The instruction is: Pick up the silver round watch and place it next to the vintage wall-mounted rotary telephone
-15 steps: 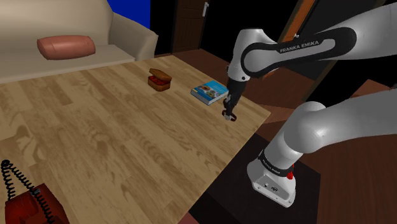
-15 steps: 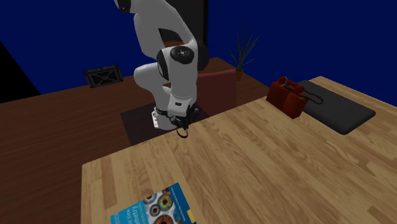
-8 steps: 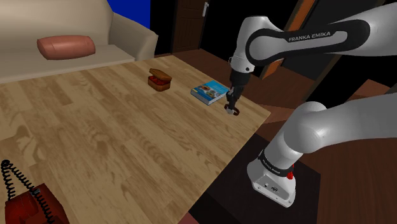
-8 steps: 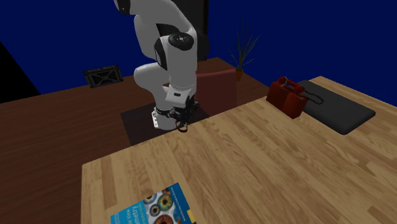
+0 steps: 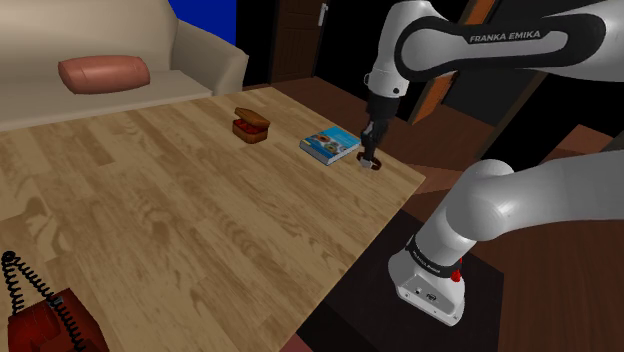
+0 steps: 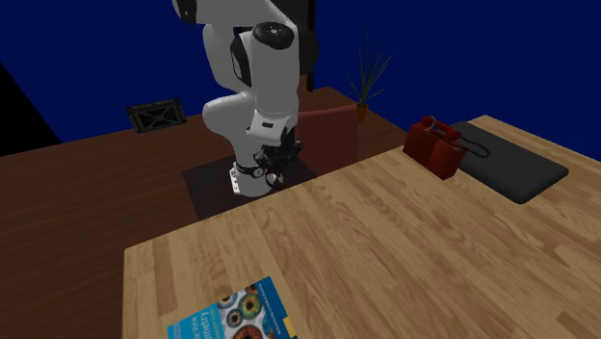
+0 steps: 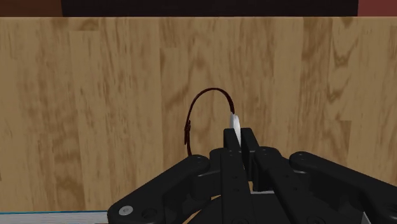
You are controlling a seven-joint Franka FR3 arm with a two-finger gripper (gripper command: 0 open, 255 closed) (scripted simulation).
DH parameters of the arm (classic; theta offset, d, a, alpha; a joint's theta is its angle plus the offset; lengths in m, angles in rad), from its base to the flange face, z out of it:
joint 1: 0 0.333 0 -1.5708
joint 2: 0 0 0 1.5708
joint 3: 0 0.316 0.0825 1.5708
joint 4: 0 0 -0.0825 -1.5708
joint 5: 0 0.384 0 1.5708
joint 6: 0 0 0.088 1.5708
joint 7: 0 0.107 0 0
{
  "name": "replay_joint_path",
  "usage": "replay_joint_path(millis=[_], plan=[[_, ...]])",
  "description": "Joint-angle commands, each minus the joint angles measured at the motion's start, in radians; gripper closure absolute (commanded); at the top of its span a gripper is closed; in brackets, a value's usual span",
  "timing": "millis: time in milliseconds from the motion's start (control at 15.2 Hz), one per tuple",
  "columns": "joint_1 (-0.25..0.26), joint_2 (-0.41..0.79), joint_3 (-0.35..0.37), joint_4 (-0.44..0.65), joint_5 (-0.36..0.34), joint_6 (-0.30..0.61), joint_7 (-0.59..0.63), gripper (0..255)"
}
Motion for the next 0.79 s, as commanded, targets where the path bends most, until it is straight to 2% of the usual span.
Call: replay_joint_path(millis=[0,726], plan=[[-0.001,-0.01,-0.001,0.022,-0.002,-0.032,0.0,255],[-0.001,-0.021,-0.001,0.164,-0.002,-0.185,0.004,255]])
